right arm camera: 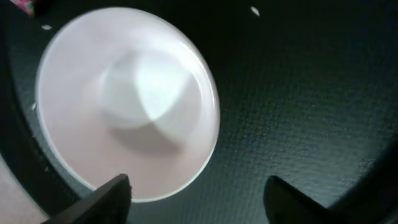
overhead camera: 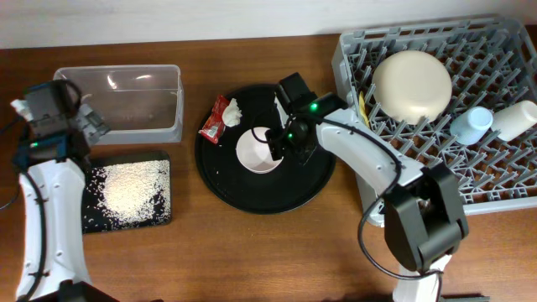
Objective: Sort waste into correct bins and load items into the dishwasher rack
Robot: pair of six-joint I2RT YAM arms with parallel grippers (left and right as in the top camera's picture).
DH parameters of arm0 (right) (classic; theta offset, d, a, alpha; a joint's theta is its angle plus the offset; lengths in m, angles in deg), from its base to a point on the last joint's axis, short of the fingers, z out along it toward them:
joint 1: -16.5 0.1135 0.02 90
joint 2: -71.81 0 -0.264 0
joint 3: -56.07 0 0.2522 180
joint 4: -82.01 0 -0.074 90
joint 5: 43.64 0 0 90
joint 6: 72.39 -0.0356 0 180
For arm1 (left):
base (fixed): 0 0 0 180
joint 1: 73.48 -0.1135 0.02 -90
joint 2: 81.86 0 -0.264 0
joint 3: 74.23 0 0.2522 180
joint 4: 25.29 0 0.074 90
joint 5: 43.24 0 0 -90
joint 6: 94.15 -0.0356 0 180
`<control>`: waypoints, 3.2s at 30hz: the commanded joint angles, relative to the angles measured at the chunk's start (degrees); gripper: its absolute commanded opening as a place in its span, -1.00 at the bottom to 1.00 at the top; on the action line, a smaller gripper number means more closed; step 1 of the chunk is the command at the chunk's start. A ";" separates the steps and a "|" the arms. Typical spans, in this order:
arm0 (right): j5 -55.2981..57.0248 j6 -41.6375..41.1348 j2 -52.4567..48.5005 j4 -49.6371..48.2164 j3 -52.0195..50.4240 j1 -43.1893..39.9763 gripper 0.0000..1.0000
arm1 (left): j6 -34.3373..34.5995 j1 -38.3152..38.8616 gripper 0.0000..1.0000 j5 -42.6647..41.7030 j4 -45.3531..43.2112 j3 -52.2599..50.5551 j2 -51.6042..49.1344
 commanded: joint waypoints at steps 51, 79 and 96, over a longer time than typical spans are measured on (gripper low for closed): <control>29.18 2.21 0.57 17.62 24.98 -1.36 -0.92 | 0.52 -2.45 0.98 -0.26 1.09 0.68 1.20; 64.37 63.10 -0.26 6.60 32.13 -27.91 -0.92 | 0.52 -2.45 0.98 -0.26 1.09 0.68 1.20; 61.31 79.12 -0.81 -0.63 32.09 -26.64 -0.91 | 0.50 -2.45 0.98 -0.26 1.09 0.68 1.20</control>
